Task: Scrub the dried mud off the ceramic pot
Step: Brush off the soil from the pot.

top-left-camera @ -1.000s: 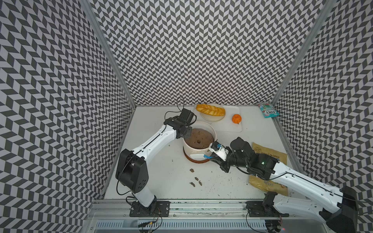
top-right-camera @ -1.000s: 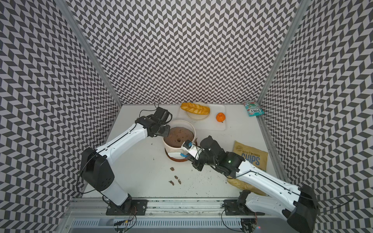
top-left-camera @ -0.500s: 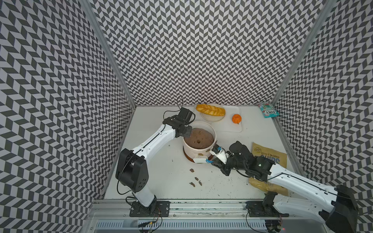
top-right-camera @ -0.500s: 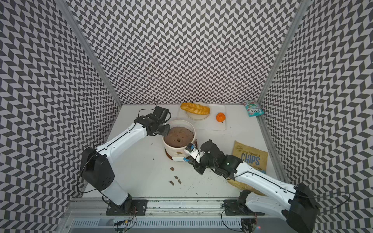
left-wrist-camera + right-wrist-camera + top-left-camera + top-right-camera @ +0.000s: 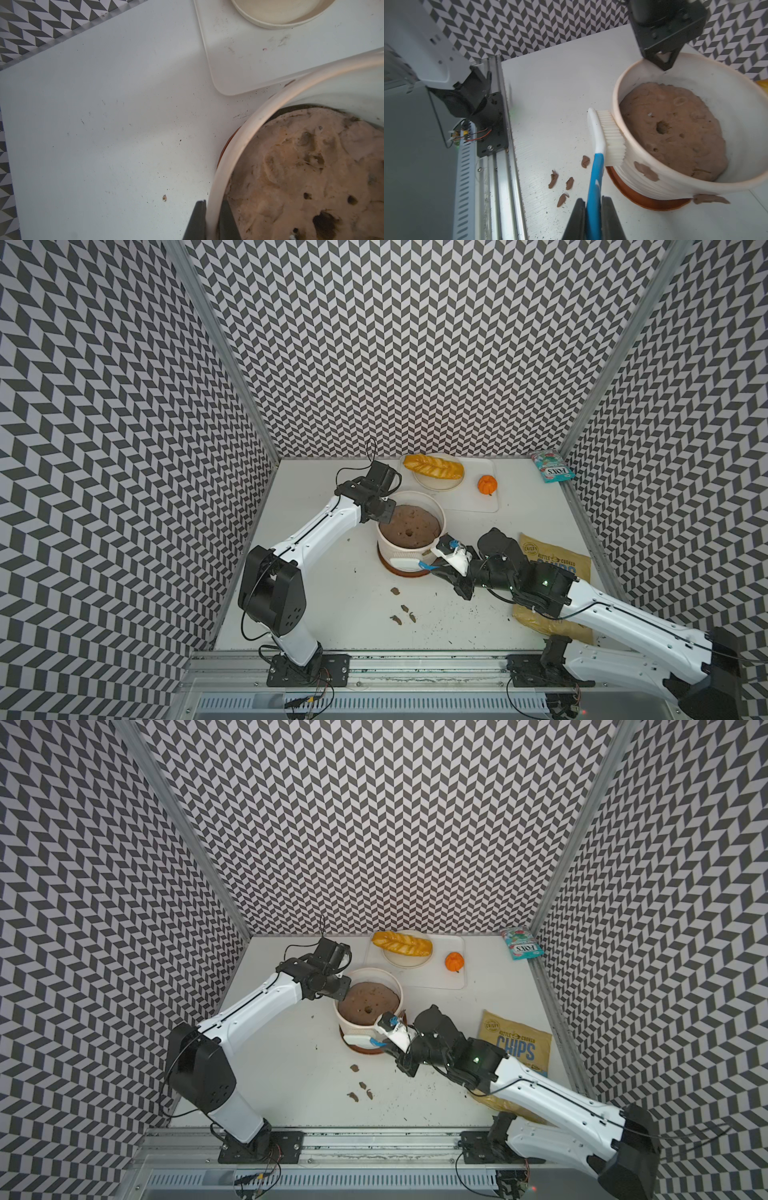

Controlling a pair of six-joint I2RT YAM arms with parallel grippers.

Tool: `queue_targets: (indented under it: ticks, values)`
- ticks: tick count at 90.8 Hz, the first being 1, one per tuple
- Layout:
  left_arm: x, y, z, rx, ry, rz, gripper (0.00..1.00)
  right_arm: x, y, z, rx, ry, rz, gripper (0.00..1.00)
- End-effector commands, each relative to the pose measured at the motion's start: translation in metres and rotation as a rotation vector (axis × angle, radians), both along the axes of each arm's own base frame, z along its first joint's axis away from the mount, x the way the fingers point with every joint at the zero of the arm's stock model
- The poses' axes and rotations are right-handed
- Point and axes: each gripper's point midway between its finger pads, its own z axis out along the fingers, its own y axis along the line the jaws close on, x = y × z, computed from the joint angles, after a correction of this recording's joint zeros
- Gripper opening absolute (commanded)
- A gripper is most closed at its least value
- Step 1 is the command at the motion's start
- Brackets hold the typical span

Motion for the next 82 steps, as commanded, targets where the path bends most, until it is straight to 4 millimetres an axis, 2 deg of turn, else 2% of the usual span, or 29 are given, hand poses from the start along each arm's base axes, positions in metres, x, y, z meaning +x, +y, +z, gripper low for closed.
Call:
queue_targets:
  ticks: [1,14,32,61,73,82]
  values:
    - [0.007,-0.006,0.018,0.001,-0.05,-0.065,0.0,0.034,-0.013,0.012,0.0,-0.061,-0.136,0.0]
    - [0.006,-0.006,0.017,0.005,-0.047,-0.077,0.0,0.053,-0.037,-0.011,-0.056,-0.014,-0.255,0.0]
    - [0.007,-0.006,0.022,0.008,-0.054,-0.098,0.0,0.05,-0.048,-0.04,-0.095,0.054,-0.304,0.0]
    - [0.008,-0.004,0.021,0.017,-0.05,-0.103,0.0,0.032,-0.029,-0.054,-0.168,0.067,-0.166,0.0]
    - [0.008,-0.006,0.02,0.006,-0.047,-0.107,0.0,0.014,-0.017,-0.061,-0.219,0.055,-0.085,0.0]
    - [0.009,-0.006,0.017,0.009,-0.041,-0.107,0.0,-0.003,-0.006,-0.056,-0.199,0.042,-0.001,0.0]
